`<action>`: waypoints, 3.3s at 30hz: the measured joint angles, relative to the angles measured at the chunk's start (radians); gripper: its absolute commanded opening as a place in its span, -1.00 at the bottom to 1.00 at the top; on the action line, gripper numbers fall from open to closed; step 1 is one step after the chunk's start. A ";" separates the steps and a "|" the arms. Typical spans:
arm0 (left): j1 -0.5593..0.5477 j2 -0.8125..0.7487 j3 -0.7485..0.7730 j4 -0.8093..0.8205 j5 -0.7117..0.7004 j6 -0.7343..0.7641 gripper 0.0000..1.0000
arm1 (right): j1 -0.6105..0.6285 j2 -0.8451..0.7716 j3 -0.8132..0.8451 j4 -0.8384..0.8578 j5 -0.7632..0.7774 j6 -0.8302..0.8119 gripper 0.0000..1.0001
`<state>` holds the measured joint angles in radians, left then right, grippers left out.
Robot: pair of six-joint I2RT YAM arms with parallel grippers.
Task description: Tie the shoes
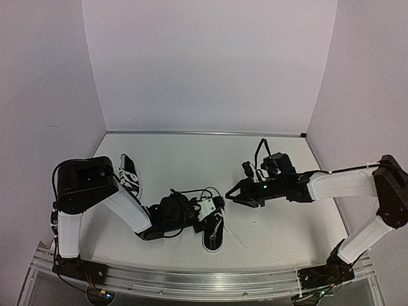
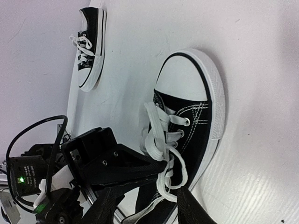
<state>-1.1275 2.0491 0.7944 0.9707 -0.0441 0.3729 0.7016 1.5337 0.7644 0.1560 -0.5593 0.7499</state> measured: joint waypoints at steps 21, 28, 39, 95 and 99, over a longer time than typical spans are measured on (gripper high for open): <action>0.000 -0.036 -0.004 -0.086 -0.004 0.031 -1.00 | 0.000 0.239 0.088 -0.091 0.037 -0.086 -0.73; -0.002 -0.045 -0.004 -0.118 -0.011 0.051 -1.00 | 0.008 0.276 0.100 -0.081 -0.007 -0.092 -0.74; -0.002 -0.053 -0.002 -0.160 -0.012 0.077 -1.00 | 0.009 0.278 0.099 -0.026 -0.075 -0.076 -0.75; -0.013 -0.045 0.022 -0.185 -0.087 0.129 -0.68 | 0.006 0.261 0.049 0.121 -0.159 0.010 -1.00; -0.012 -0.045 0.022 -0.185 -0.094 0.129 -0.62 | 0.006 0.253 0.045 0.116 -0.144 0.011 -1.00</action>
<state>-1.1393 2.0044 0.8165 0.7853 -0.1385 0.5016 0.7074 1.7869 0.8092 0.2718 -0.7034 0.7605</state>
